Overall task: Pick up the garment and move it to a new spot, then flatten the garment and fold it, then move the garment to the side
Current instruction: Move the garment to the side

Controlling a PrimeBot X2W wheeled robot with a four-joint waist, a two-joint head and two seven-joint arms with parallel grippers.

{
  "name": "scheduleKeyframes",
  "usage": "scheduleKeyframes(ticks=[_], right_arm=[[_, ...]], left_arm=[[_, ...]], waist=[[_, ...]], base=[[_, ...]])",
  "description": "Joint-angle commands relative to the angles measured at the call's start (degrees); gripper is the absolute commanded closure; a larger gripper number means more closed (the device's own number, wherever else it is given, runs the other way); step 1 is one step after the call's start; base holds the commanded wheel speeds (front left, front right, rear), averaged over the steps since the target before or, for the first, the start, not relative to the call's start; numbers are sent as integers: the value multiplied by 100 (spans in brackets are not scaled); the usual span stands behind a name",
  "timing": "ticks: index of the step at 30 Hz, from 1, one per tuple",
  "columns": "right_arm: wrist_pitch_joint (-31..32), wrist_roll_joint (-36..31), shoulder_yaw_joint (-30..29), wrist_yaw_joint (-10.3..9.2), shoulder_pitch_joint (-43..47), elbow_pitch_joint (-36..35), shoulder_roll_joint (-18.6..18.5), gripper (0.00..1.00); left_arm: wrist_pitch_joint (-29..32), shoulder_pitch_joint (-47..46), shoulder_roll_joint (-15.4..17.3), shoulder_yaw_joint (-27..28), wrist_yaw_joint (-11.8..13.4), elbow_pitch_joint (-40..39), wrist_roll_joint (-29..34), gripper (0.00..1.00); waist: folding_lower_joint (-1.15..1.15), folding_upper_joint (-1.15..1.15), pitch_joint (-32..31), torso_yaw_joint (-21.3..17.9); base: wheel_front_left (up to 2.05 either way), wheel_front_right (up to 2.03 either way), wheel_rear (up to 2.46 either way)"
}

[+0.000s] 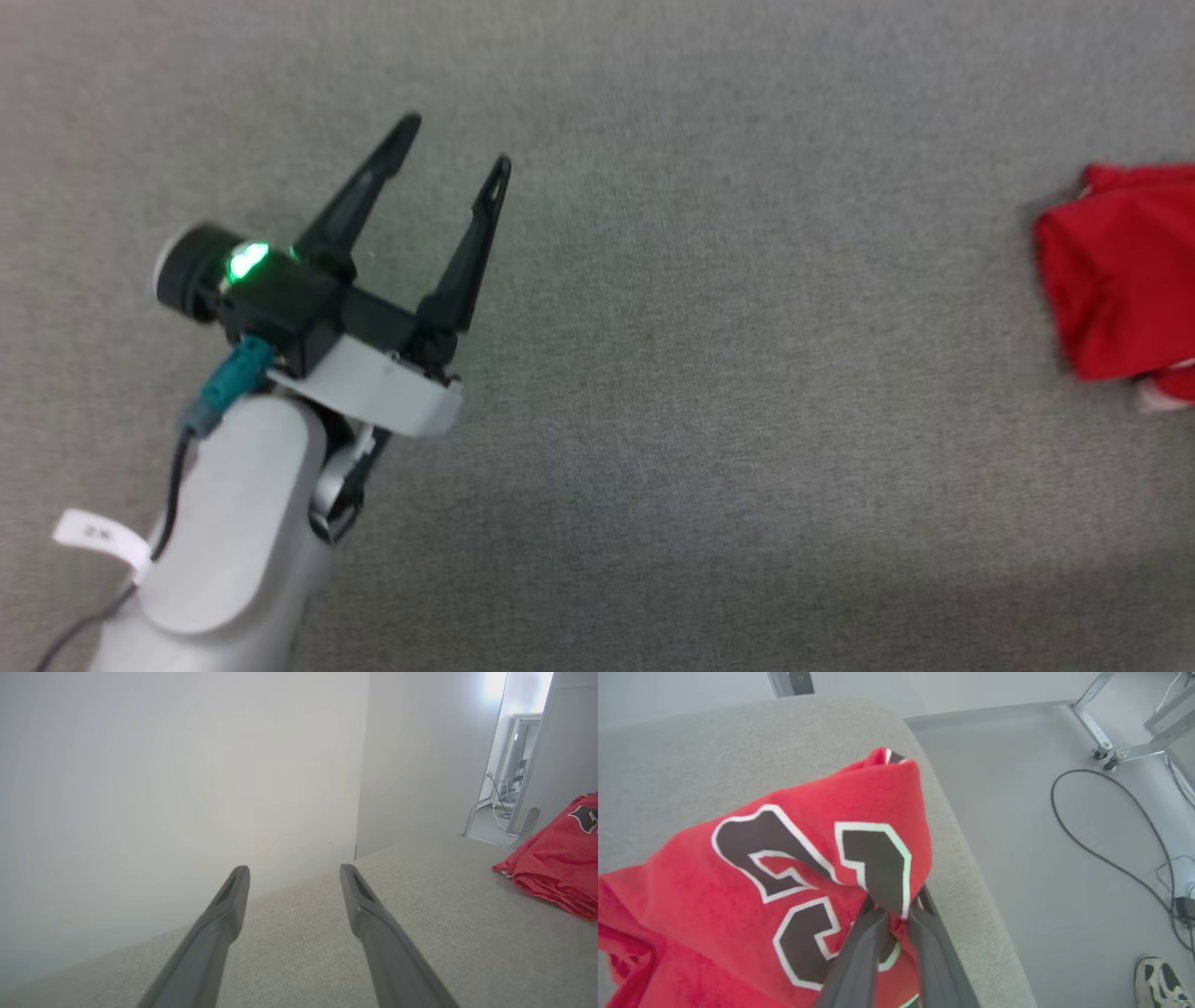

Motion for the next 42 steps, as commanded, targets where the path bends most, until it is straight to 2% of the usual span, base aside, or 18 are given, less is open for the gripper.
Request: scheduleKeyframes(ticks=[1,10,21,22,23,24,31,39,42], right_arm=[[-126,-125,75,-6,-207,135,-21,100],[-861,-913,449,-6,-1312,1566,-15,100],[-1640,-1114,842,-6,-1815,2771,249,100],[-1684,-1115,872,-6,-1862,2843,272,72],[-1748,-1110,908,-6,-1922,2891,299,25],[-1820,-1107,951,-6,-1978,2916,309,0],[-2265,-827,1571,-6,-1892,2550,272,0],[-2469,65,2704,-6,-1034,1155,615,0],[-2742,358,2961,-6,-568,689,754,0]], left_arm=[[7,-132,40,-13,-9,-6,40,0],[7,-599,206,-92,-9,-46,98,0],[7,-648,335,-130,-9,-46,92,0],[7,-639,341,-127,-9,-43,95,0],[7,-623,350,-118,-9,-36,100,0],[7,-598,353,-99,-9,-27,101,0],[7,-61,213,173,48,133,18,0],[7,1146,-87,709,67,478,-200,0],[7,1556,-205,967,62,589,-288,0]], waist=[[0,0,319,-24],[0,0,696,19],[0,0,762,-106],[0,0,754,-116],[0,0,735,-125],[0,0,705,-133],[0,0,113,-60],[0,0,-817,237],[0,0,-1128,410]], base=[[0,0,0],[0,0,0],[0,0,0],[0,0,0],[0,0,0],[0,0,0],[0,0,0],[0,0,0],[0,0,0]])
